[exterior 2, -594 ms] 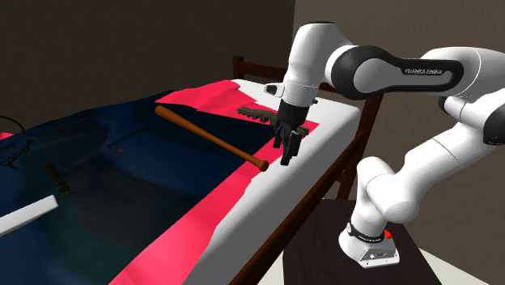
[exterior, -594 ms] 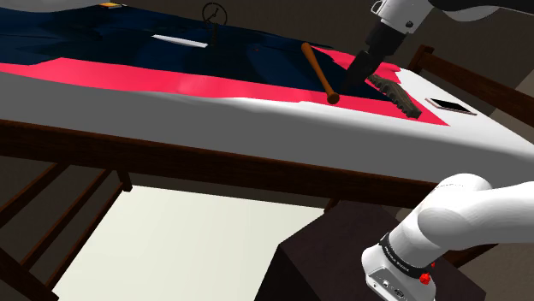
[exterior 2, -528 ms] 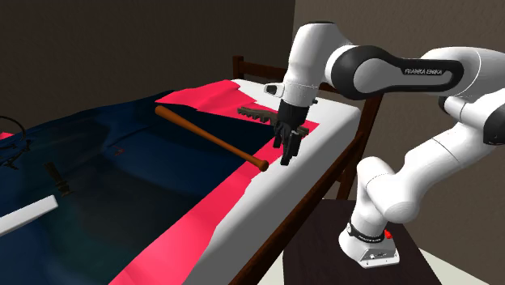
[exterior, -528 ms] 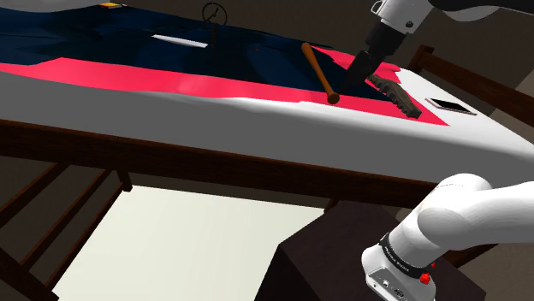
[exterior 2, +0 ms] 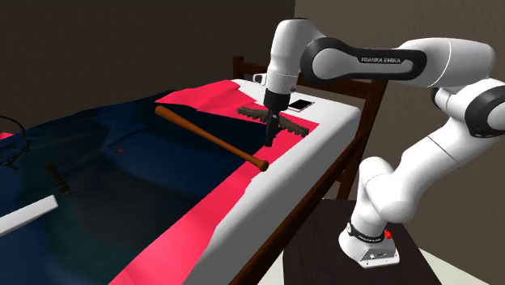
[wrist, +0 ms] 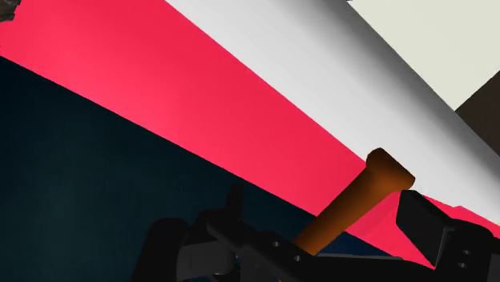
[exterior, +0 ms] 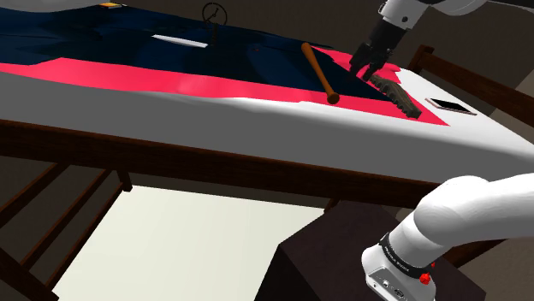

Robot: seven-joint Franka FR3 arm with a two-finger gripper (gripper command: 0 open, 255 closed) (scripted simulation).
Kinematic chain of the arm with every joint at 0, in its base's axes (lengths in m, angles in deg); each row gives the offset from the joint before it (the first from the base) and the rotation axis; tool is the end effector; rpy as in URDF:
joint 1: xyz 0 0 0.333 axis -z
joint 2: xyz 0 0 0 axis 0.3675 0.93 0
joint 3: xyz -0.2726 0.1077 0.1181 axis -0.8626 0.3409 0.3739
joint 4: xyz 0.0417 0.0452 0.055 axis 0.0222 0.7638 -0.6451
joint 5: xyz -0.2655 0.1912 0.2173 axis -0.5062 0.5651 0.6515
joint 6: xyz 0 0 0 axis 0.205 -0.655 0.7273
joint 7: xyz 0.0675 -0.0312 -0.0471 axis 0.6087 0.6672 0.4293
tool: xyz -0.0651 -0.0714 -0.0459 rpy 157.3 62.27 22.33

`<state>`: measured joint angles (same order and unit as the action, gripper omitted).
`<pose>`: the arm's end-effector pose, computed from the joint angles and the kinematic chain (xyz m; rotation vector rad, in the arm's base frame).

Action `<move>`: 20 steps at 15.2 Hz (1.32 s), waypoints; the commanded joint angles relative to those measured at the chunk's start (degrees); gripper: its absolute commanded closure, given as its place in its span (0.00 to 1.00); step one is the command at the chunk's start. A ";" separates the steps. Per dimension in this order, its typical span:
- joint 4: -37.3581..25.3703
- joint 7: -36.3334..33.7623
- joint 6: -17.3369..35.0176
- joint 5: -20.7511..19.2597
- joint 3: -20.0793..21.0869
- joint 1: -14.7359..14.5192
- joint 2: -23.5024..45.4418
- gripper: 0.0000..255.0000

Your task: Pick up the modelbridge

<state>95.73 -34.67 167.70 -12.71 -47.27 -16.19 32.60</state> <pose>0.3660 -0.0571 0.6314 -3.0765 0.0211 -0.2440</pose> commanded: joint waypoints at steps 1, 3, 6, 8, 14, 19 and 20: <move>-1.73 -0.62 -0.45 -0.84 -1.42 1.55 1.87 0.00; -3.74 -1.15 -0.80 -1.56 -2.86 3.00 4.09 0.00; -6.86 -1.93 -1.43 -2.53 -5.05 5.08 7.39 0.00; -9.01 -2.43 -1.93 -3.08 -6.54 6.42 9.57 0.00; -15.74 -3.79 -3.72 -4.26 -11.11 10.24 16.07 0.00; -21.69 -4.69 -5.57 -4.66 -15.07 13.34 21.48 0.00; -22.79 -4.83 -5.94 -4.67 -15.80 13.90 22.46 0.00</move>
<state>73.53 -38.99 161.90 -17.28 -62.49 -2.83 54.35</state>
